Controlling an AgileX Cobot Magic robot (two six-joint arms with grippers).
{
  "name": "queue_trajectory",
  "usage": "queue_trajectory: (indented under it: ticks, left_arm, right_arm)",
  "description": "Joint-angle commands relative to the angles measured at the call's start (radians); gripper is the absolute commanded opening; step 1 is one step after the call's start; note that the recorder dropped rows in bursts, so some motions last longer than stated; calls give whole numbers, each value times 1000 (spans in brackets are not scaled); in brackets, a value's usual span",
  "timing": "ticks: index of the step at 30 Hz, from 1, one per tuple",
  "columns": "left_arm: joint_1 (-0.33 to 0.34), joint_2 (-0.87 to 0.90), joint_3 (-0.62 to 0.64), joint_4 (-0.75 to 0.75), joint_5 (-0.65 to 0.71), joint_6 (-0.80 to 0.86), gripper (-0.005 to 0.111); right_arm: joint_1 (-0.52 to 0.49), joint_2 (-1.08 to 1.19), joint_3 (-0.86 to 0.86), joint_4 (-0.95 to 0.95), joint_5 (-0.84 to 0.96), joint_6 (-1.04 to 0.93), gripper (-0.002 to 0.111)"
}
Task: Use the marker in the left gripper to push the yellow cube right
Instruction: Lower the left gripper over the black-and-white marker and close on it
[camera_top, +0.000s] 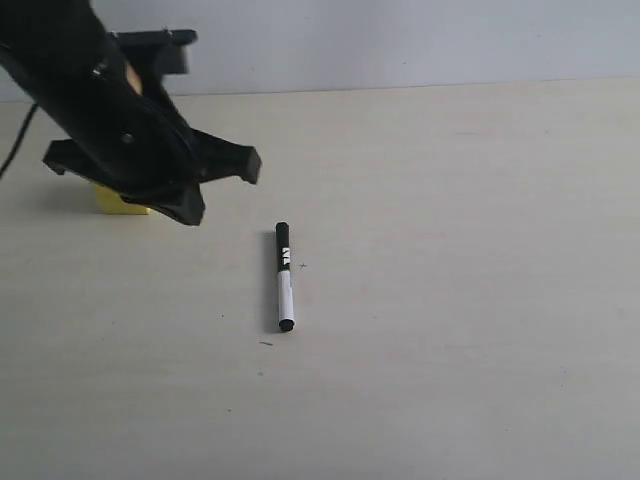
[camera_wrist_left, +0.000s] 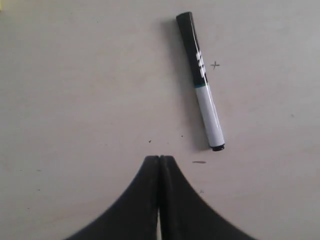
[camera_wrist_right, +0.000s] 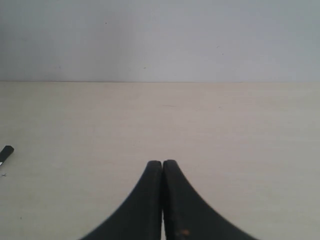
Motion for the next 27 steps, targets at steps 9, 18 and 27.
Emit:
queue_trajectory:
  ticks: [9, 18, 27]
  left_arm:
    - [-66, 261, -144, -48, -8, -81, 31]
    - [-66, 340, -153, -69, -27, -81, 38]
    - [-78, 379, -179, -74, -47, -75, 38]
  right_arm:
    - [-6, -6, 5, -2, -8, -7, 0]
    - [-6, -6, 5, -2, -8, -7, 0]
    - [-6, -6, 5, -2, -8, -7, 0]
